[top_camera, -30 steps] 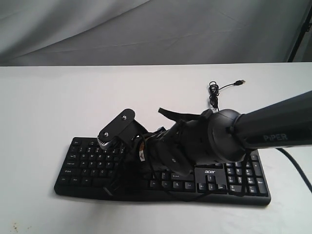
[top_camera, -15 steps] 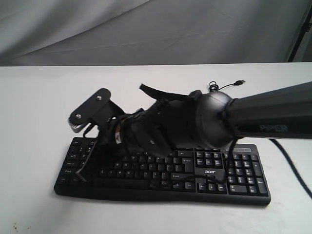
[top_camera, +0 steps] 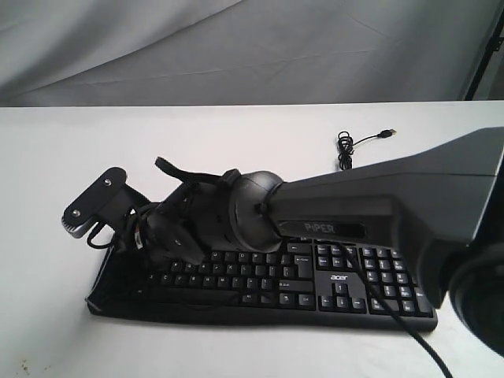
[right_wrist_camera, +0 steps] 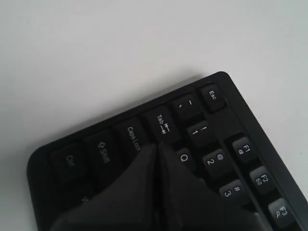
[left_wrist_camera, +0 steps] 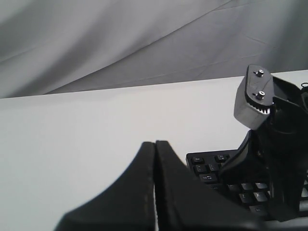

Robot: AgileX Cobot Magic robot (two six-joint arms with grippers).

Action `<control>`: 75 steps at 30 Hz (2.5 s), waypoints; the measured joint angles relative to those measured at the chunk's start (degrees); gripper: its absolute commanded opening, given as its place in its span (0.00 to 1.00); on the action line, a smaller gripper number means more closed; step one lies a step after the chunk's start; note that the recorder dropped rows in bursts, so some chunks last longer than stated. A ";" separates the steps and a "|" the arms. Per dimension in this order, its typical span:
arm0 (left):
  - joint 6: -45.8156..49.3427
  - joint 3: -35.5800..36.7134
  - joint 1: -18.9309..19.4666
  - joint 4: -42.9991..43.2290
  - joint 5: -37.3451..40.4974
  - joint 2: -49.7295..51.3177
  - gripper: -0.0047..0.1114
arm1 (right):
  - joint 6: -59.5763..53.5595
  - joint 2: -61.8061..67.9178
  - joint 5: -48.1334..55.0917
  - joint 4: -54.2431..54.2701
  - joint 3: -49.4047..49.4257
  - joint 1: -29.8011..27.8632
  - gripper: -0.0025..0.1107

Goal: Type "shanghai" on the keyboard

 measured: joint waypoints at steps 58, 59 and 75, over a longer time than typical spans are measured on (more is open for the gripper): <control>0.00 0.00 0.00 0.00 0.00 0.00 0.04 | 1.28 -15.00 -11.23 -0.47 27.23 -10.44 0.02; 0.00 0.00 0.00 0.00 0.00 0.00 0.04 | 1.28 -15.00 -11.48 -0.47 27.23 -10.44 0.02; 0.00 0.00 0.00 0.00 0.00 0.00 0.04 | 1.28 -15.00 -11.60 -0.47 27.23 -11.39 0.02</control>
